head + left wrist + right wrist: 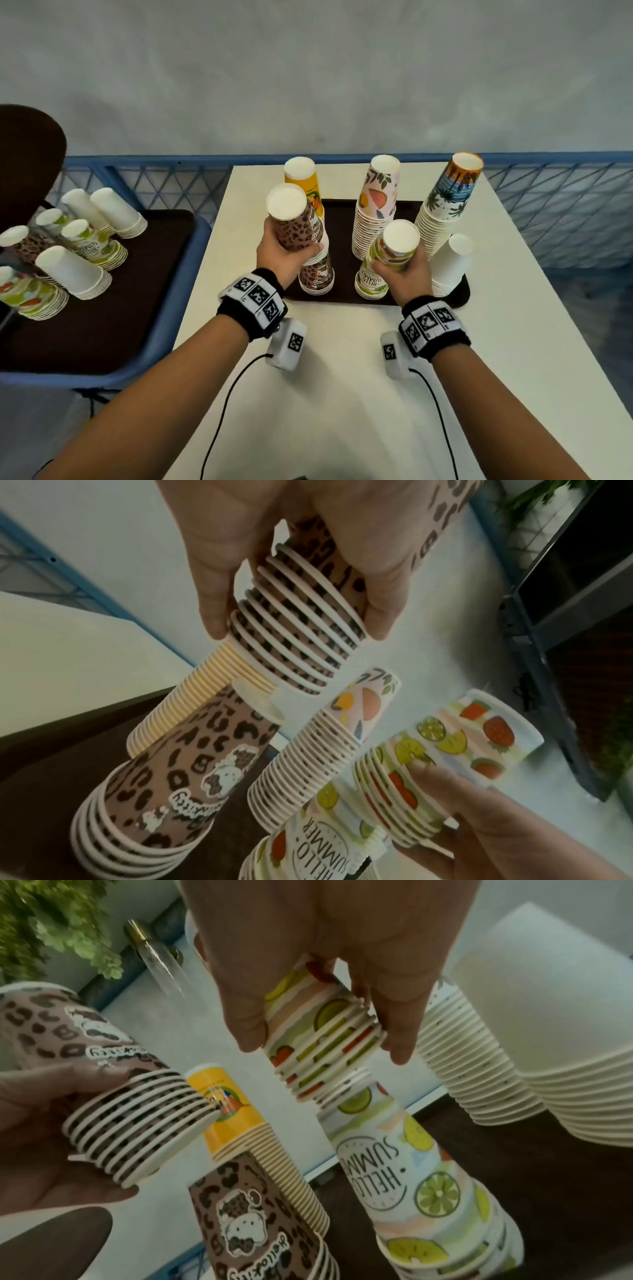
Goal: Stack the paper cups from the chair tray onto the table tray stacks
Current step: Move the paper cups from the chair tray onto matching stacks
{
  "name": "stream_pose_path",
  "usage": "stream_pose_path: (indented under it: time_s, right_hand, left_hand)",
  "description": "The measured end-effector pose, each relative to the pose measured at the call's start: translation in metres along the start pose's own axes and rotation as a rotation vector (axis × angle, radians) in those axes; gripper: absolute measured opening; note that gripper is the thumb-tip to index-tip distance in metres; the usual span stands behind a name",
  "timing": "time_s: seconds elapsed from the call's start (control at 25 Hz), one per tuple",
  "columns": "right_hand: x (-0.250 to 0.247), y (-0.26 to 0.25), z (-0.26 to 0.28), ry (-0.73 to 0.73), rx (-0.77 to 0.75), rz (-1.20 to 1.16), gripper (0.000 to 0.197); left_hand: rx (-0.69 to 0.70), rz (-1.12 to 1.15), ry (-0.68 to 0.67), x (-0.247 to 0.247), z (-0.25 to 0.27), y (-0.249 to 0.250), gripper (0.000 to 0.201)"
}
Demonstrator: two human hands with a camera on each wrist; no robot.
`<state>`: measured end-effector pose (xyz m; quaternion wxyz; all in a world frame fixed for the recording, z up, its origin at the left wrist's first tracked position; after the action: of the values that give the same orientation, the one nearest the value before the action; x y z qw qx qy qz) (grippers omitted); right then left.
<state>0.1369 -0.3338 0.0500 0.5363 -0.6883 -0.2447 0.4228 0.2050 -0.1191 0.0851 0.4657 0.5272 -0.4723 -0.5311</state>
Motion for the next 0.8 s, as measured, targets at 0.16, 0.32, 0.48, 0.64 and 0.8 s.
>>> stream_pose_path:
  time_s: [0.16,0.32,0.48,0.64,0.8]
  right_hand:
    - [0.024,0.027,-0.015,-0.109,0.063,0.144,0.077]
    - [0.037,0.061,-0.018,-0.181,0.258,0.353,0.068]
    - [0.036,0.065,-0.022,-0.177,0.291,0.334,0.066]
    - [0.036,0.065,-0.022,-0.210,0.315,0.339,0.069]
    - [0.029,0.062,-0.012,-0.284,0.424,0.521,0.079]
  left_hand:
    - [-0.042,-0.052,0.010,0.017,0.000,-0.018,0.083]
    - [-0.162,-0.138,-0.014,0.030,-0.009,-0.043,0.087]
    - [-0.328,-0.252,-0.062,0.039,-0.012,-0.073,0.084]
    - [-0.345,-0.171,-0.028,0.044,-0.015,-0.078,0.084]
    - [-0.382,-0.203,-0.113,0.041,-0.015,-0.077,0.090]
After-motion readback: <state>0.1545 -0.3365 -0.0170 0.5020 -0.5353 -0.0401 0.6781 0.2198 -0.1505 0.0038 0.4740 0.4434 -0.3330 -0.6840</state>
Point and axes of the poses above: each hand's wrist, its own z-axis away from the middle knuckle, its own x-axis out of the palm, y = z × x, the point moved 3 cm from there along -z, towards the middle knuckle, and after that the axes turned 5 degrees about z, right-handed, at the moved point
